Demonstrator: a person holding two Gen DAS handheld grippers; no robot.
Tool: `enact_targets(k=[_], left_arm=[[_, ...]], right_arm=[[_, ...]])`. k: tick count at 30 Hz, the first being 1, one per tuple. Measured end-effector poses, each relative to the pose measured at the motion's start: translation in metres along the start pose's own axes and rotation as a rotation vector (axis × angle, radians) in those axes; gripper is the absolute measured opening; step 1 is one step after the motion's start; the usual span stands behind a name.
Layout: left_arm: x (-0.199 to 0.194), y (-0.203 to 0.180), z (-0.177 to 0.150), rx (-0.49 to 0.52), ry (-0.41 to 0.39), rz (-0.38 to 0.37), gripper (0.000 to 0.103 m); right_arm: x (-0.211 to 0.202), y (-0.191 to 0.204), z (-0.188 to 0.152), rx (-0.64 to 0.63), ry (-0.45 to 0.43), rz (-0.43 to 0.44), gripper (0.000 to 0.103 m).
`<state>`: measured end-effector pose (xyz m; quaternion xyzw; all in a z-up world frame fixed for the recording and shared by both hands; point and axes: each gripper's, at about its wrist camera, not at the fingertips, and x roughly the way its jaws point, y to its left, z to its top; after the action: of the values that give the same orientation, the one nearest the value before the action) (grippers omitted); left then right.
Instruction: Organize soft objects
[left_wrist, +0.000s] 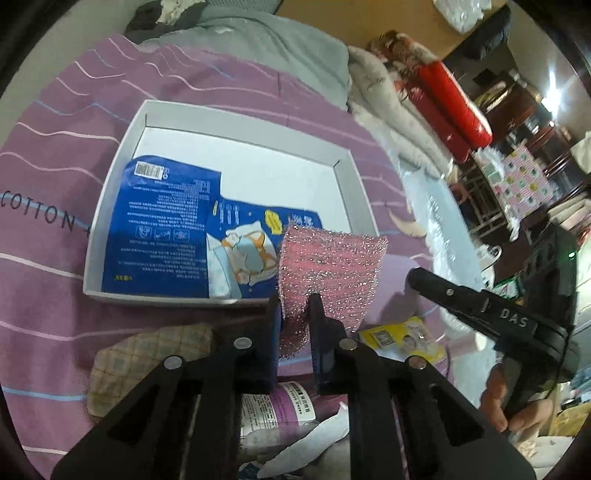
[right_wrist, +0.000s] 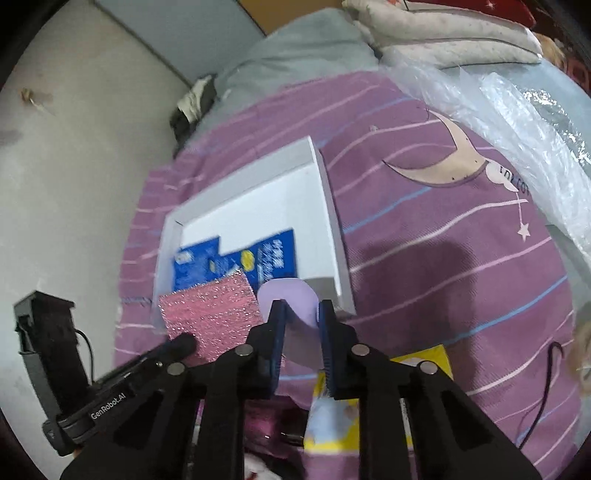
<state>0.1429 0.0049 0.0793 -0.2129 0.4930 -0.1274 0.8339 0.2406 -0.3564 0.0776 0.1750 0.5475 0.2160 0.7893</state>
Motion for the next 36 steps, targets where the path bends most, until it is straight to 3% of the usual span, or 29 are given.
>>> enact_targets(k=[12, 18, 22, 26, 29, 33, 36], left_arm=[[0.005, 0.012, 0.032, -0.066, -0.030, -0.057, 0.015], [0.019, 0.014, 0.043, -0.083, -0.003, -0.086, 0.015], [0.032, 0.019, 0.042, -0.086, 0.038, -0.095, 0.015], [0.046, 0.018, 0.044, -0.081, 0.102, -0.141, 0.015], [0.060, 0.008, 0.049, -0.031, 0.158, -0.085, 0.015], [0.078, -0.007, 0.053, 0.041, 0.235, -0.105, 0.014], [0.090, -0.013, 0.053, 0.077, 0.269, -0.051, 0.014]], right_arm=[[0.001, 0.002, 0.013, 0.134, -0.150, 0.186, 0.009], [-0.006, -0.008, 0.015, 0.188, -0.224, 0.191, 0.007], [-0.024, -0.015, 0.015, 0.209, -0.306, 0.174, 0.007], [-0.030, -0.021, 0.016, 0.225, -0.322, 0.188, 0.007], [-0.029, -0.020, 0.016, 0.222, -0.313, 0.192, 0.007], [-0.024, -0.020, 0.016, 0.217, -0.290, 0.193, 0.007], [-0.019, -0.019, 0.016, 0.212, -0.271, 0.180, 0.007]])
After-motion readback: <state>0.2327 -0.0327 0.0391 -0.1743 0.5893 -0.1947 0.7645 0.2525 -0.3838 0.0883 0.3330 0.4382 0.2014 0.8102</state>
